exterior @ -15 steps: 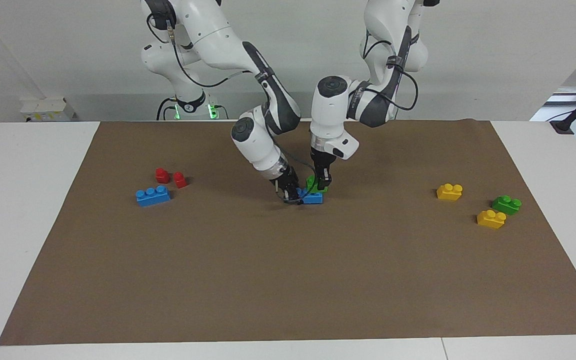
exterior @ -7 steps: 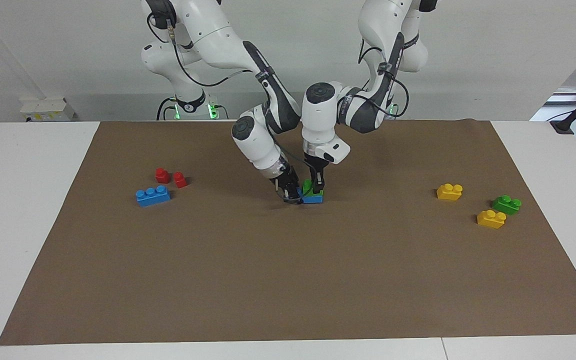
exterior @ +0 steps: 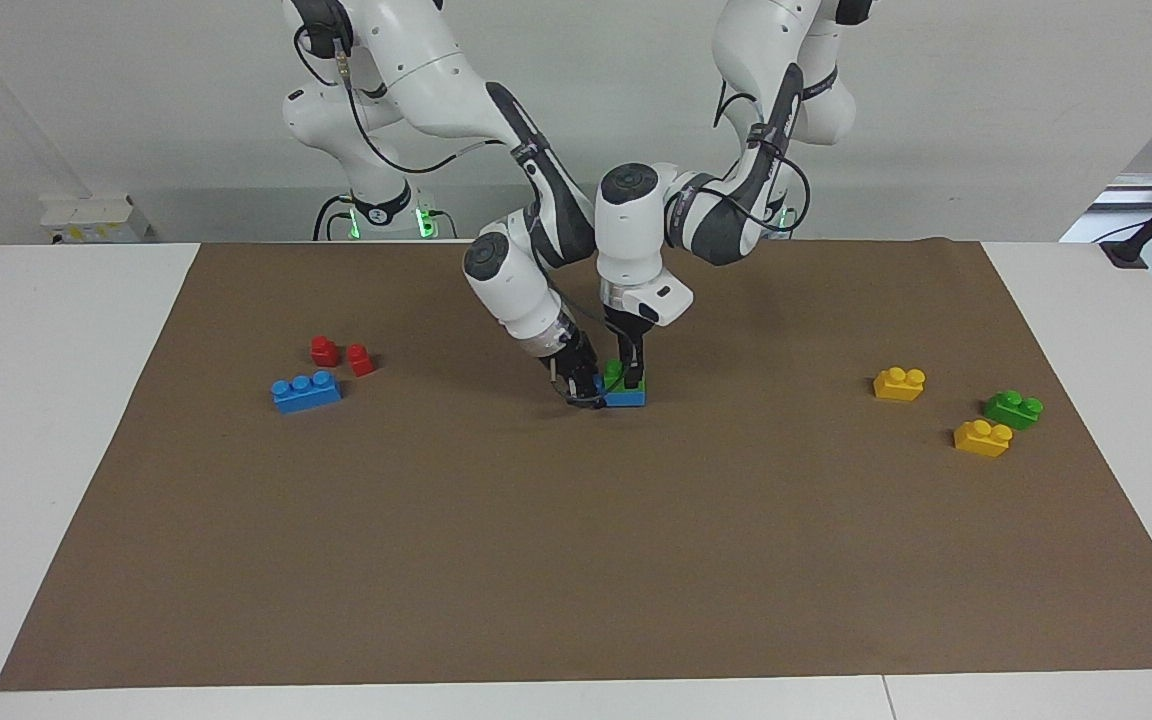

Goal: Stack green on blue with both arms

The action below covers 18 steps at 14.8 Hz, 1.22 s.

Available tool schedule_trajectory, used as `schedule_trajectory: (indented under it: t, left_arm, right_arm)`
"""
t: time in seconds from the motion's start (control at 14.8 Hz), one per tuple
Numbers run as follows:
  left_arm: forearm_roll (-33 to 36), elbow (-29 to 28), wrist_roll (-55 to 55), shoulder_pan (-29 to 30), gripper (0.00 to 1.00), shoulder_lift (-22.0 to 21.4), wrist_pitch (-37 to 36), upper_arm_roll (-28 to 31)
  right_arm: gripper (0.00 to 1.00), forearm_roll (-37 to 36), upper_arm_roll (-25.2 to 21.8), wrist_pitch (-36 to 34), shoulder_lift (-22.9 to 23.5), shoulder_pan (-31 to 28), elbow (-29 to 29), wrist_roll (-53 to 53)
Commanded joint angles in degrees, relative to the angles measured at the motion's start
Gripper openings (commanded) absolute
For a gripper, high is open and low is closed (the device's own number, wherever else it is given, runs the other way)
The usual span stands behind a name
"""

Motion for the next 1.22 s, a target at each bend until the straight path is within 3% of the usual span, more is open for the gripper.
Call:
schedule_trajectory:
  t: [0.0, 0.14, 0.54, 0.75, 1.15]
  left_arm:
    - [1.2, 1.23, 1.45, -0.03, 1.0, -0.23, -0.51, 0.64]
    - [1.2, 0.79, 2.24, 0.33, 1.0, -1.55, -1.39, 0.73]
    - [0.94, 0.88, 8.91, 4.1, 1.0, -4.71, -6.39, 0.64]
    - [0.68, 0.96, 13.03, 6.82, 1.0, -5.86, -7.98, 0.64]
    - [-0.46, 1.23, 29.09, 14.11, 1.0, -6.92, -8.51, 0.64]
  right_arm:
    - [0.89, -0.08, -0.33, 0.24, 0.68, -0.75, -3.03, 0.09]
    - [0.99, -0.08, -0.33, -0.03, 0.68, -0.84, -2.94, 0.09]
    - [1.0, -0.17, -0.42, -6.25, -1.06, -6.28, -2.15, -4.46]
    - [1.0, -2.79, -0.51, -13.71, -4.66, -12.07, -2.15, -12.98]
    - [1.0, -19.04, -0.42, -35.5, -12.14, -25.17, 4.78, -38.44]
